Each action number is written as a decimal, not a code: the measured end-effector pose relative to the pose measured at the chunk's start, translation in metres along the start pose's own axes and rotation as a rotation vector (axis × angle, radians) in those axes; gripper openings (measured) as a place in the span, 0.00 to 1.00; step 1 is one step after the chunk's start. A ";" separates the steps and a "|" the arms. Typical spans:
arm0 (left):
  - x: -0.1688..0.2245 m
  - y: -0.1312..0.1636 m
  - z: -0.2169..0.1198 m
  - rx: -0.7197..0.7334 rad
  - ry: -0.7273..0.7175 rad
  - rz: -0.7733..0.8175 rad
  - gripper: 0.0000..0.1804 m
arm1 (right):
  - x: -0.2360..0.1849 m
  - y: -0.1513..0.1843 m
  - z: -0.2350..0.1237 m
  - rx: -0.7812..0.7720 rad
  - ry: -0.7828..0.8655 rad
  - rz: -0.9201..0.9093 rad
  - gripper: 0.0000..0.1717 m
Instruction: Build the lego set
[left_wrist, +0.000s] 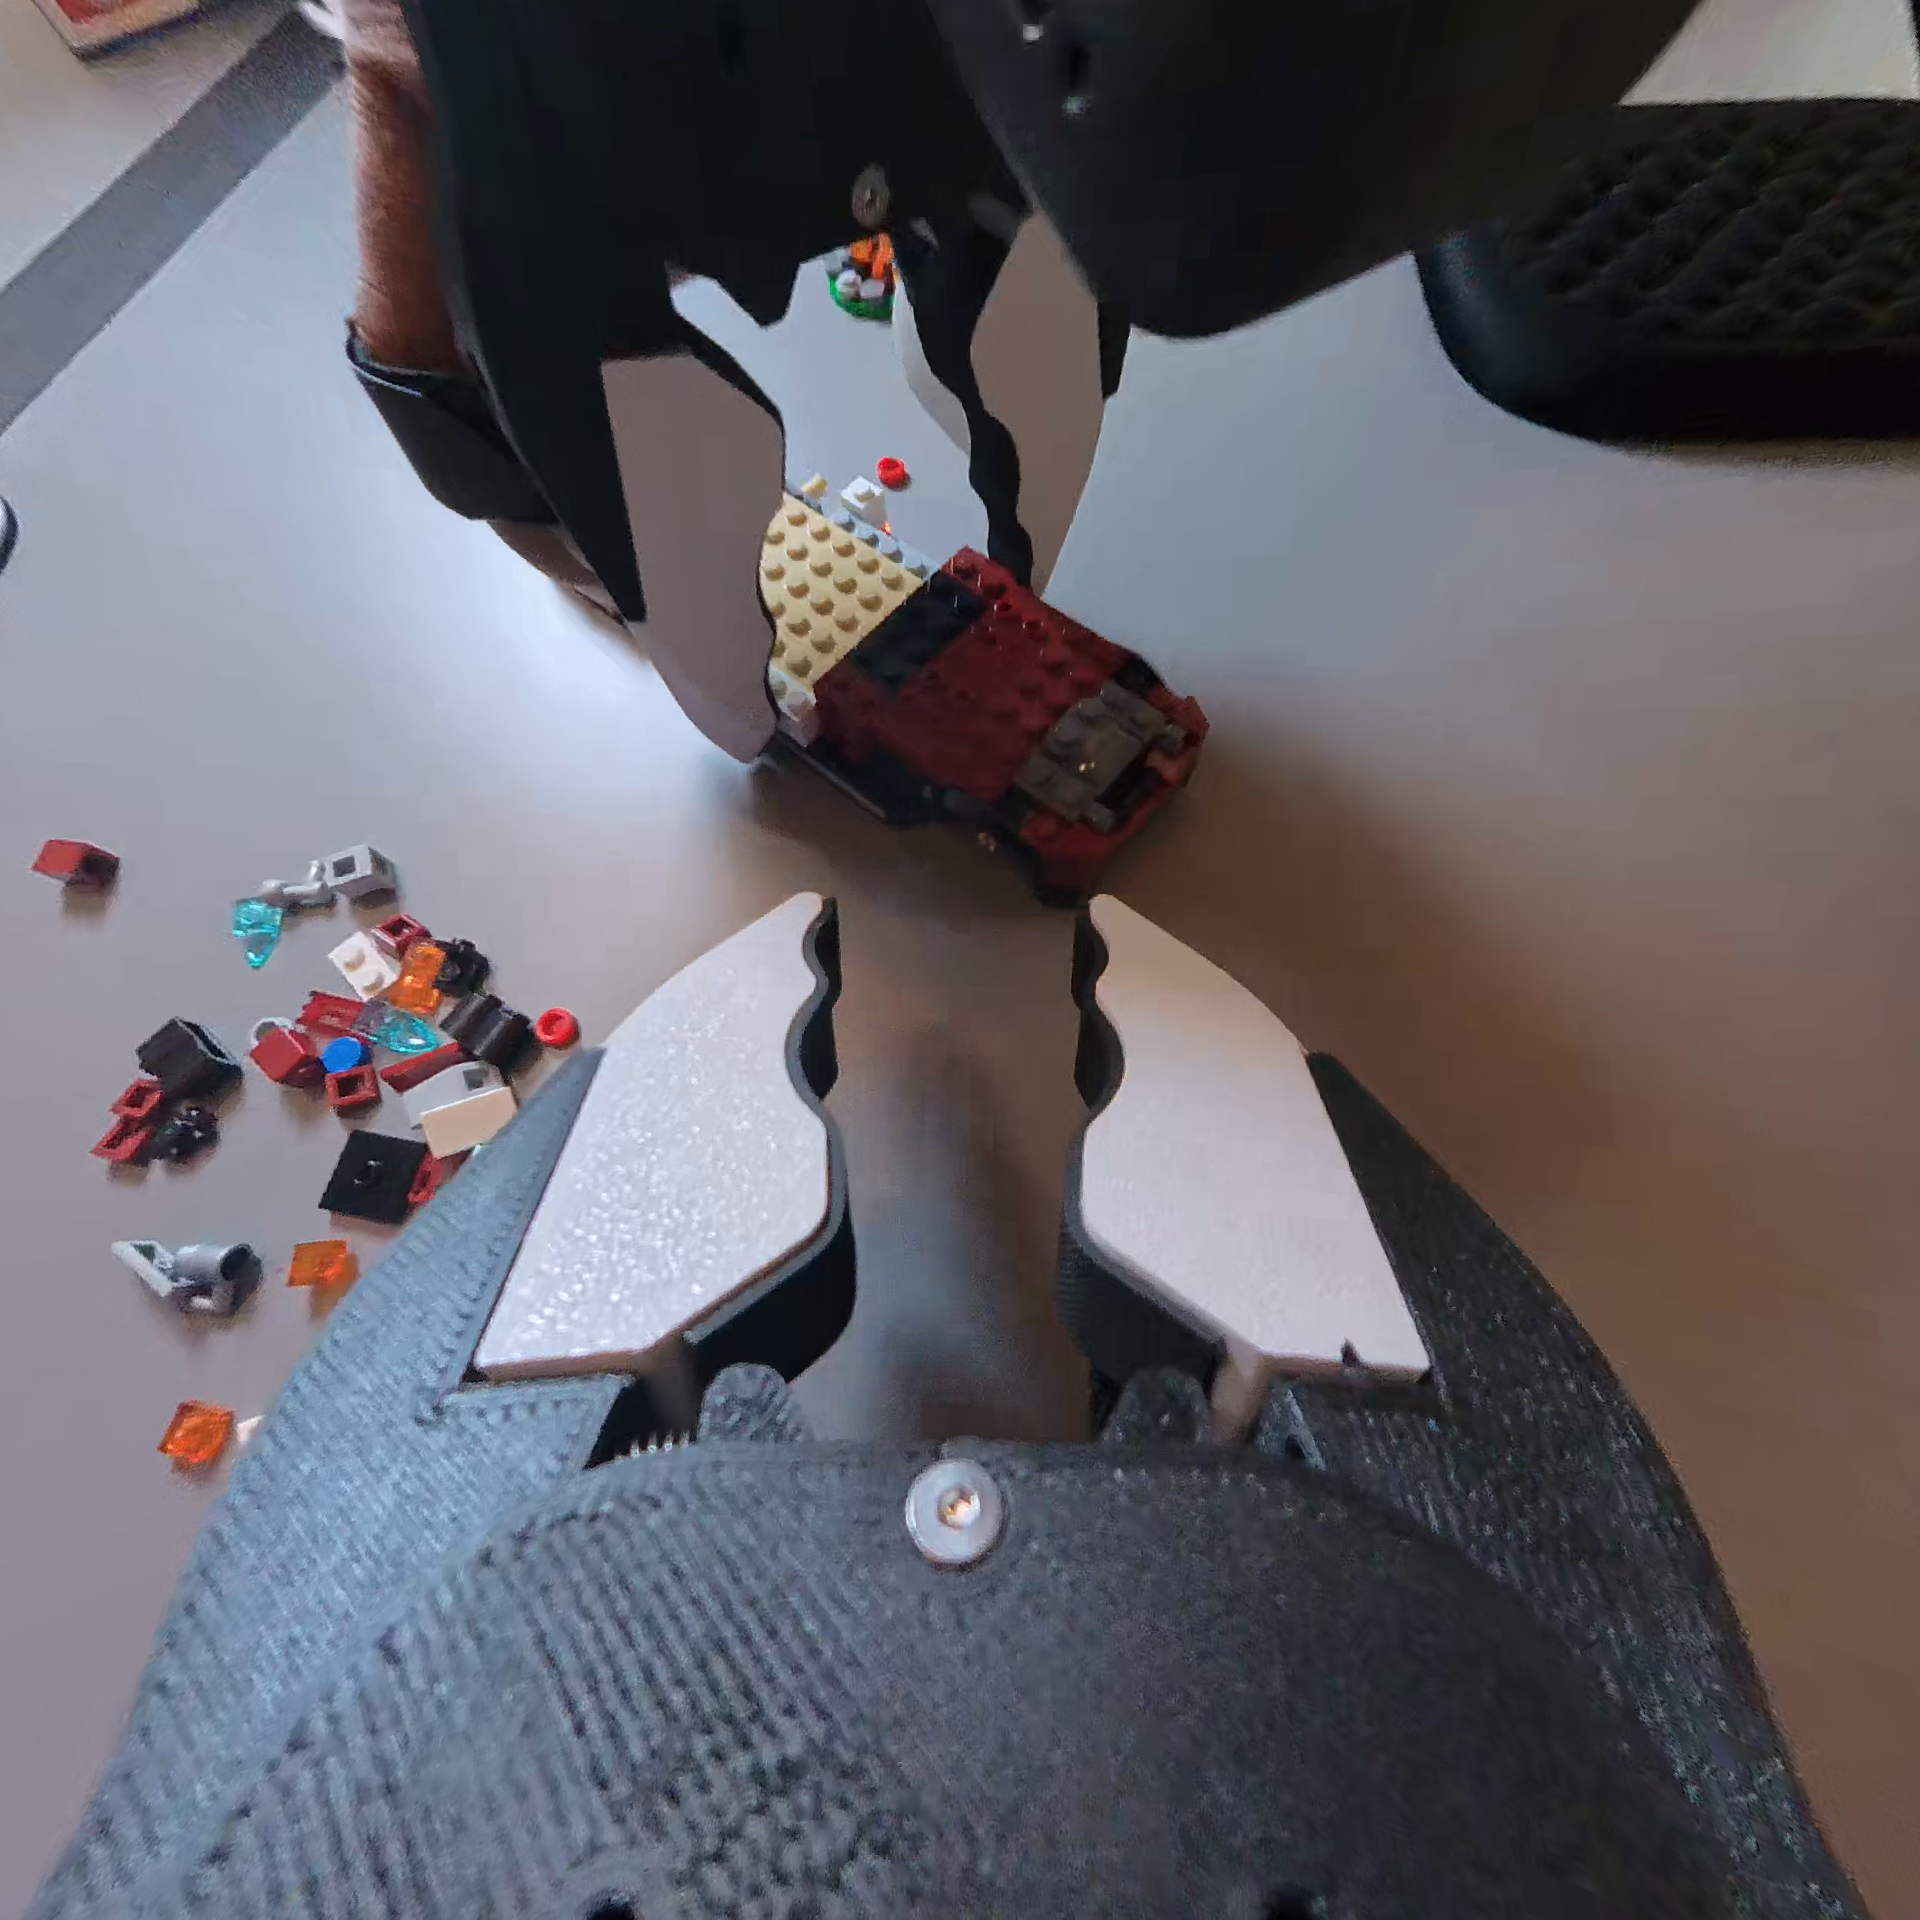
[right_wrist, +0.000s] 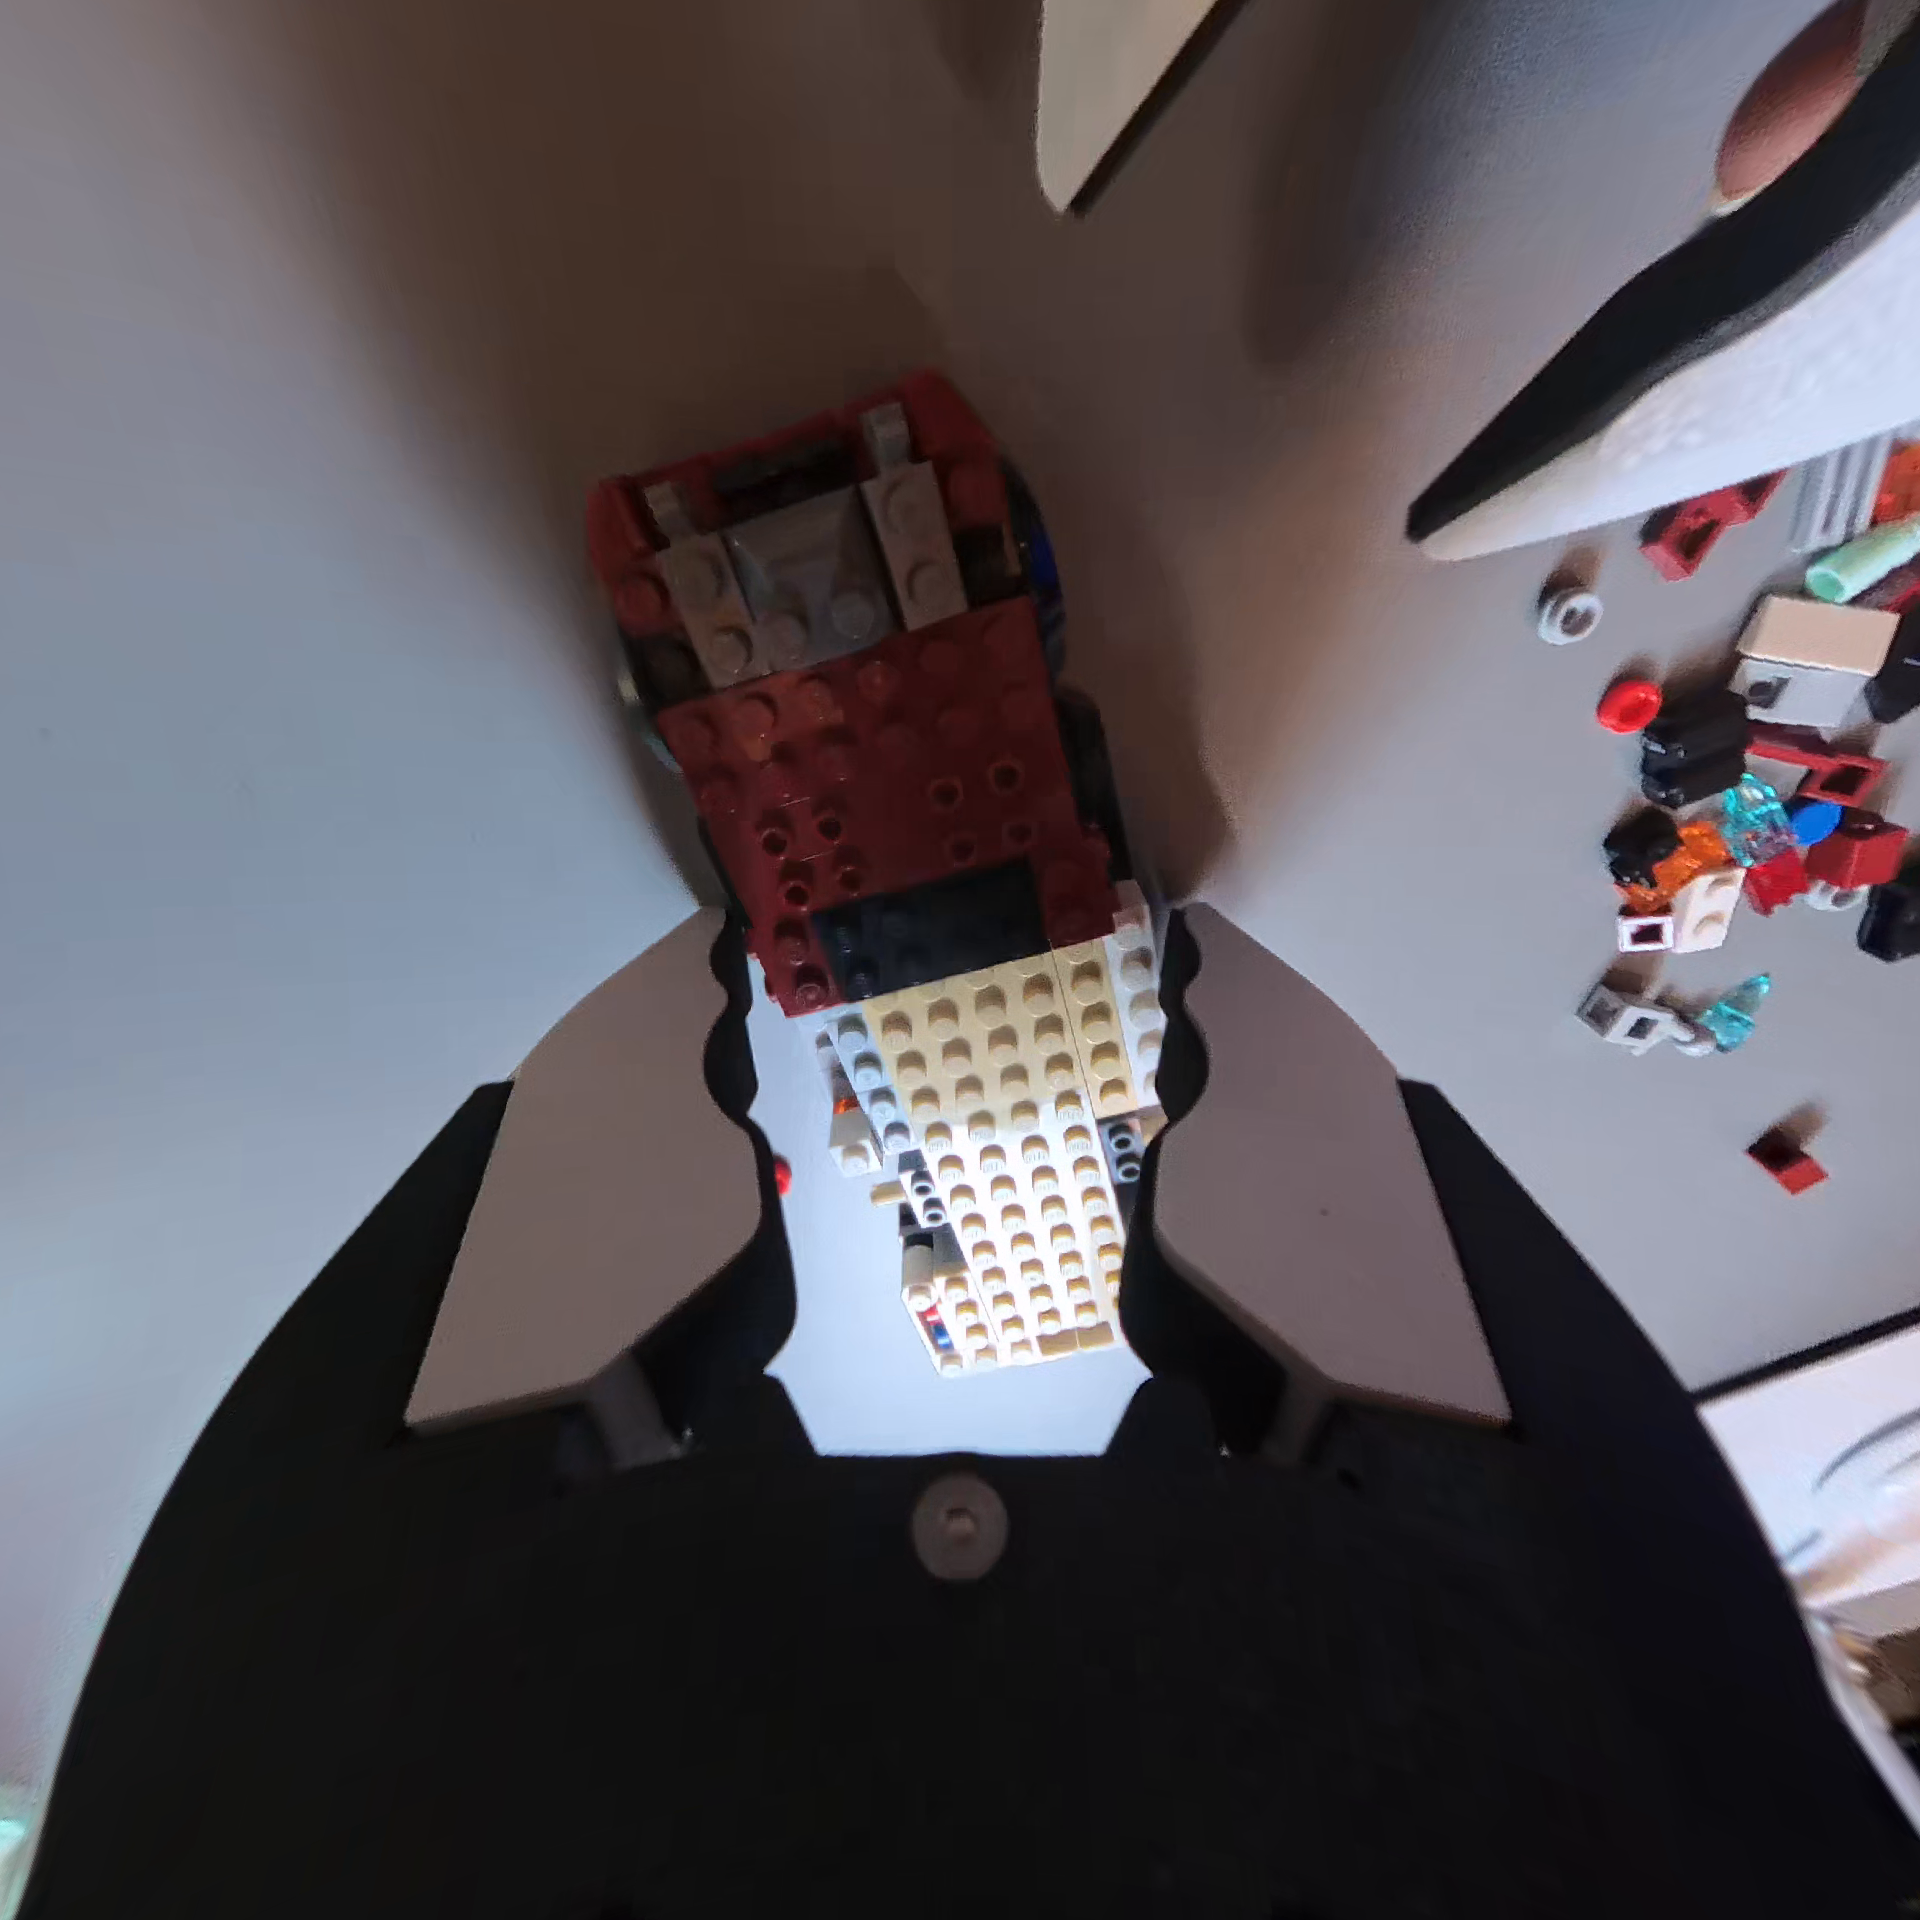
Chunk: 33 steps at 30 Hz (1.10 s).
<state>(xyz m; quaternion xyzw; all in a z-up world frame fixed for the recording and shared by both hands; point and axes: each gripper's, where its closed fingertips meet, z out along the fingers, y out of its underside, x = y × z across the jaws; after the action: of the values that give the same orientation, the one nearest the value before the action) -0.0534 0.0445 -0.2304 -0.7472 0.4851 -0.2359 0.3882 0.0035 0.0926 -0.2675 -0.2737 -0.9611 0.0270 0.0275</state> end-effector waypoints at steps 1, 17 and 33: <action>0.000 -0.002 -0.003 0.015 0.006 0.007 0.24 | -0.001 -0.002 0.000 0.034 0.005 0.038 0.44; 0.025 -0.045 -0.026 0.081 -0.052 0.578 0.29 | -0.040 -0.048 -0.064 0.869 0.099 0.593 0.42; 0.067 -0.102 -0.036 0.048 0.160 1.013 0.18 | -0.067 -0.081 -0.092 1.194 -0.176 0.512 0.42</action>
<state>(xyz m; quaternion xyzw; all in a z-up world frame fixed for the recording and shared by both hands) 0.0035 -0.0055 -0.1279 -0.3888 0.8091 -0.0856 0.4323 0.0240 -0.0080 -0.1731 -0.4282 -0.6840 0.5839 0.0885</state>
